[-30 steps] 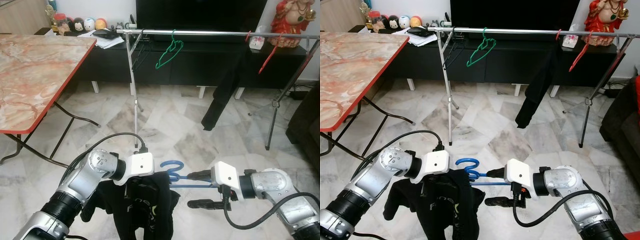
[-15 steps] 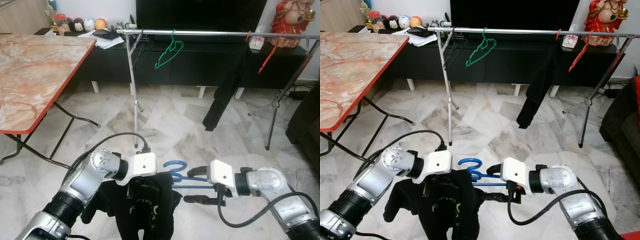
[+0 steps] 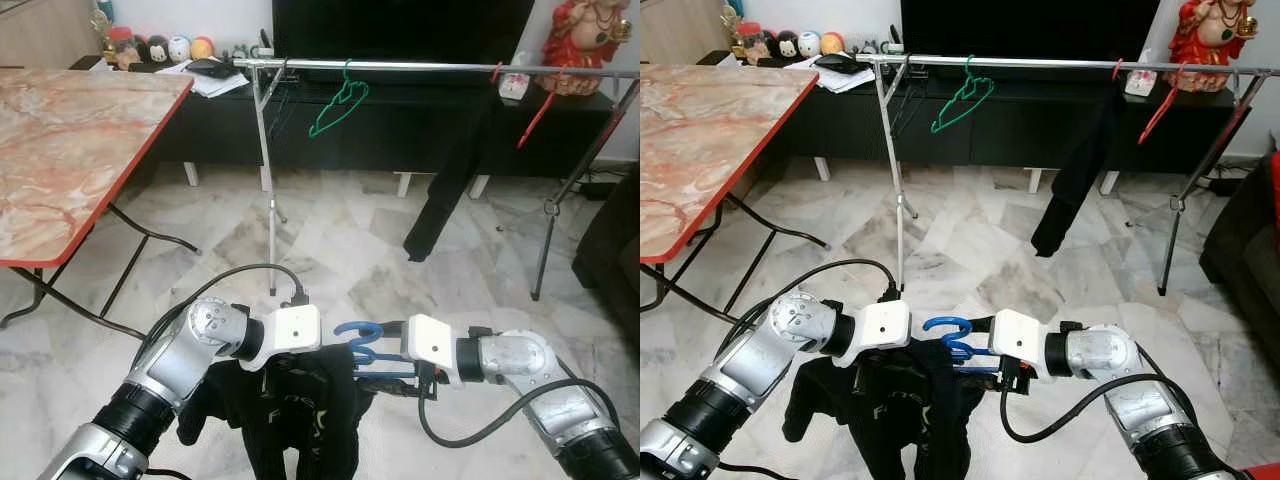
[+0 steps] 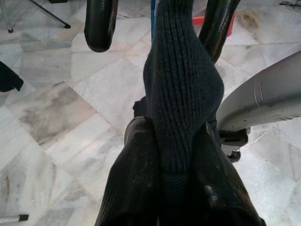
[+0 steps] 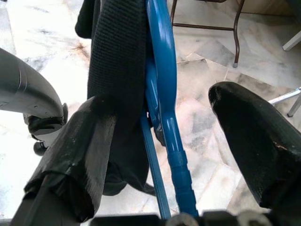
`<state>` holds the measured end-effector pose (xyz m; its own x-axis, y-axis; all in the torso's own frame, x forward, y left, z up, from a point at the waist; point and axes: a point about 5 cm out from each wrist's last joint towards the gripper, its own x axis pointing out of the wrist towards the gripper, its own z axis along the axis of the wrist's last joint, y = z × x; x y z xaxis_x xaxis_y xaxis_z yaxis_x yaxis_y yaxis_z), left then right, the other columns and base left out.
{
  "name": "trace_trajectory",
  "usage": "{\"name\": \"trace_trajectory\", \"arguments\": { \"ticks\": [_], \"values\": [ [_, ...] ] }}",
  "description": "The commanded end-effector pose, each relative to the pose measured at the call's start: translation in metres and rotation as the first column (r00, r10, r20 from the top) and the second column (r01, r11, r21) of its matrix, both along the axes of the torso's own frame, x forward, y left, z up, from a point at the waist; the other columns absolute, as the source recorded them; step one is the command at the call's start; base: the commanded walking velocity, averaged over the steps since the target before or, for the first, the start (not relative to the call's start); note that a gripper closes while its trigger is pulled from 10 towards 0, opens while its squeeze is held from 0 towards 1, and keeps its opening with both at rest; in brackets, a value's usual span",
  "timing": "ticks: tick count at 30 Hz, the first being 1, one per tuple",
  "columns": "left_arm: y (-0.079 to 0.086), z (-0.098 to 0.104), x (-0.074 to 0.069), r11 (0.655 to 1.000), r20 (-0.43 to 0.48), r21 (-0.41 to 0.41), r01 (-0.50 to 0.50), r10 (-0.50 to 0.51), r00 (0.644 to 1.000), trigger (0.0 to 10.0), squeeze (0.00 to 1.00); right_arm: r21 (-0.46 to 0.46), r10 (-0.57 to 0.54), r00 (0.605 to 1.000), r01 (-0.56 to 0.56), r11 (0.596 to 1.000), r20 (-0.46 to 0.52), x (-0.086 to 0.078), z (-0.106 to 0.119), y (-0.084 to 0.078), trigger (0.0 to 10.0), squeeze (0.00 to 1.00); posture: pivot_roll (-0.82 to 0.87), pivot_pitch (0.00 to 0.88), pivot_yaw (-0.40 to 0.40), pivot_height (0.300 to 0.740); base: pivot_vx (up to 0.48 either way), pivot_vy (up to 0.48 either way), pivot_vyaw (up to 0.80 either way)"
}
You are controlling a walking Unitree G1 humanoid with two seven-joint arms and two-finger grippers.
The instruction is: Hang hanger
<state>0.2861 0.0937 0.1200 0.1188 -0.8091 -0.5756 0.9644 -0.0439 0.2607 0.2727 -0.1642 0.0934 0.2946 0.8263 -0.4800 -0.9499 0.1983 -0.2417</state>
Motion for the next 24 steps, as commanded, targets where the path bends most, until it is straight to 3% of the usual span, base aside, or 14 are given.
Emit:
{"name": "trace_trajectory", "arguments": {
  "ticks": [1, 2, 3, 4, 20, 21, 22, 23, 24],
  "values": [
    [-0.005, 0.011, 0.0, 0.999, 0.035, -0.025, 0.024, -0.023, 0.999, 10.0, 0.0, -0.005, 0.005, 1.0, -0.005, 1.0, 0.011, 0.002, 0.001, 0.001, 10.0, 0.0, -0.07, 0.0, -0.063, 0.74, 0.0, 0.0, 0.0],
    [-0.004, 0.011, 0.0, 0.999, 0.035, -0.023, 0.025, -0.024, 0.999, 10.0, 0.0, -0.004, 0.004, 1.0, -0.004, 1.0, 0.013, 0.002, 0.0, 0.001, 4.2, 0.0, -0.07, 0.0, -0.063, 0.74, 0.0, 0.0, 0.0],
    [-0.004, 0.01, 0.0, 0.999, 0.034, -0.022, 0.025, -0.024, 0.999, 10.0, 0.0, -0.003, 0.004, 1.0, -0.004, 1.0, 0.013, 0.002, 0.0, 0.001, 2.5, 0.0, -0.07, 0.0, -0.061, 0.74, 0.0, 0.0, 0.0],
    [-0.004, 0.01, 0.0, 0.999, 0.033, -0.022, 0.024, -0.023, 0.999, 10.0, 0.0, -0.003, 0.005, 1.0, -0.005, 1.0, 0.01, 0.002, 0.0, 0.001, 0.0, 0.0, -0.07, 0.0, -0.061, 0.74, 0.0, 0.0, 0.0],
    [-0.003, 0.01, 0.0, 1.0, 0.031, -0.021, 0.018, -0.018, 0.999, 10.0, 0.0, -0.026, -0.018, 0.999, 0.018, 0.999, 0.029, 0.004, -0.006, 0.0, 0.0, 0.0, -0.07, 0.0, -0.065, 0.74, 0.0, 0.0, 0.0],
    [-0.003, 0.01, 0.0, 1.0, 0.03, -0.022, 0.018, -0.017, 0.999, 10.0, 0.0, -0.026, -0.019, 0.999, 0.02, 0.999, 0.03, 0.004, -0.006, 0.0, 3.5, 0.0, -0.07, 0.0, -0.066, 0.74, 0.0, 0.0, 0.0],
    [-0.003, 0.01, 0.0, 1.0, 0.03, -0.022, 0.017, -0.016, 0.999, 10.0, 0.0, -0.024, -0.021, 0.999, 0.022, 0.999, 0.031, 0.004, -0.007, 0.0, 7.5, 0.0, -0.07, 0.0, -0.066, 0.74, 0.0, 0.0, 0.0],
    [-0.003, 0.01, 0.0, 1.0, 0.03, -0.022, 0.017, -0.016, 0.999, 10.0, 0.0, -0.025, -0.023, 0.999, 0.024, 0.999, 0.032, 0.003, -0.008, 0.0, 9.8, 0.0, -0.07, 0.0, -0.066, 0.74, 0.0, 0.0, 0.0],
    [-0.003, 0.009, 0.0, 1.0, 0.03, -0.02, 0.017, -0.016, 0.999, 10.0, 0.0, -0.026, -0.026, 0.999, 0.027, 0.999, 0.032, 0.003, -0.01, 0.0, 10.0, 0.0, -0.07, 0.0, -0.066, 0.74, 0.0, 0.0, 0.0]
  ]
}}
